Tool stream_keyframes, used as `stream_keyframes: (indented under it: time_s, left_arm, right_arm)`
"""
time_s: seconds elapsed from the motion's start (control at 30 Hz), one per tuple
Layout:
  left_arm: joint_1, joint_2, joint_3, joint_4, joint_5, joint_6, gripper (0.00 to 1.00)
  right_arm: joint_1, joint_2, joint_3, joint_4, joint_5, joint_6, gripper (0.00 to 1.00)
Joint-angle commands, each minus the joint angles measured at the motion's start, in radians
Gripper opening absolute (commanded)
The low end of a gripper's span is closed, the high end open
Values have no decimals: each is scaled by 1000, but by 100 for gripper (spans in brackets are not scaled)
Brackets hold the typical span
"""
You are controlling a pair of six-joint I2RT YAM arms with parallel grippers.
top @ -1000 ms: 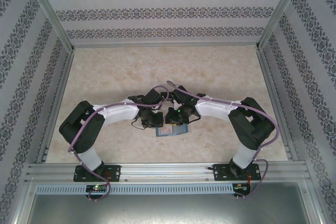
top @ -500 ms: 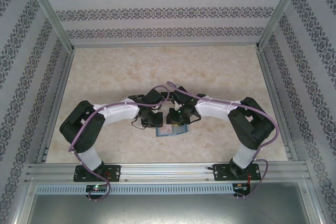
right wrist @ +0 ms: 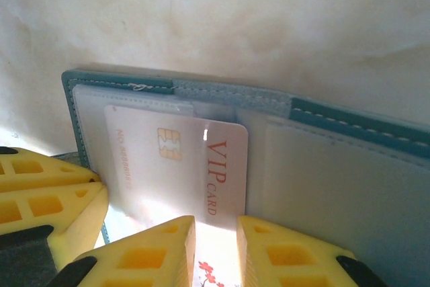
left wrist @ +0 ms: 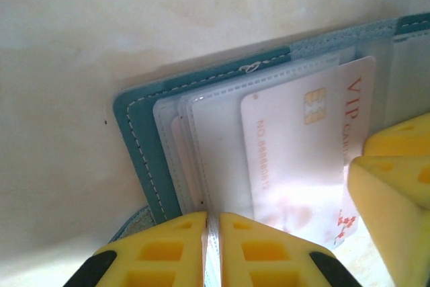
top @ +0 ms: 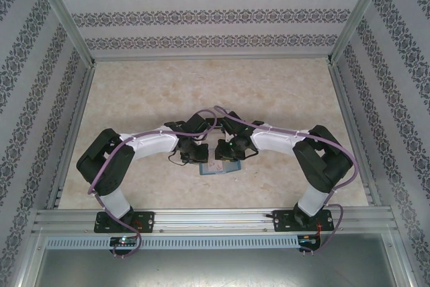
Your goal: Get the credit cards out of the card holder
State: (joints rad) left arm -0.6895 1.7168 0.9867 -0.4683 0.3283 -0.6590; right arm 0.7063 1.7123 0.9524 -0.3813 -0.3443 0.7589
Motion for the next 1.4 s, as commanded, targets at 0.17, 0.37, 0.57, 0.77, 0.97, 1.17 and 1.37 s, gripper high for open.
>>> stream_keyframes:
  time_s: [0.17,0.37,0.57,0.77,0.97,1.17,1.37]
  left_arm:
    - [13,-26,37,-93,-53,19,14]
    - [10,-62,70,-90,-18,7,14]
    - [-1,-32,80,-45,29,-11,15]
    - [-1,16,59,-3,48,-23,14]
    - [-1,43,25,6,27,-20,14]
    - [-1,57,16,-23,-7,-7,14]
    - [-1,64,26,-49,-27,4,14]
  right_arm:
    - [-15,-67,-23,-30,25,-1,25]
    - [-25,-97,-31,6,-17,16,26]
    - [-53,-81,-56,54,-67,26,27]
    - [-64,-65,-70,96,-102,28,28]
    - [-73,-20,-69,129,-140,12,30]
    - [-86,-16,-69,96,-104,-20,30]
    - [-102,-31,-89,98,-115,-31,31]
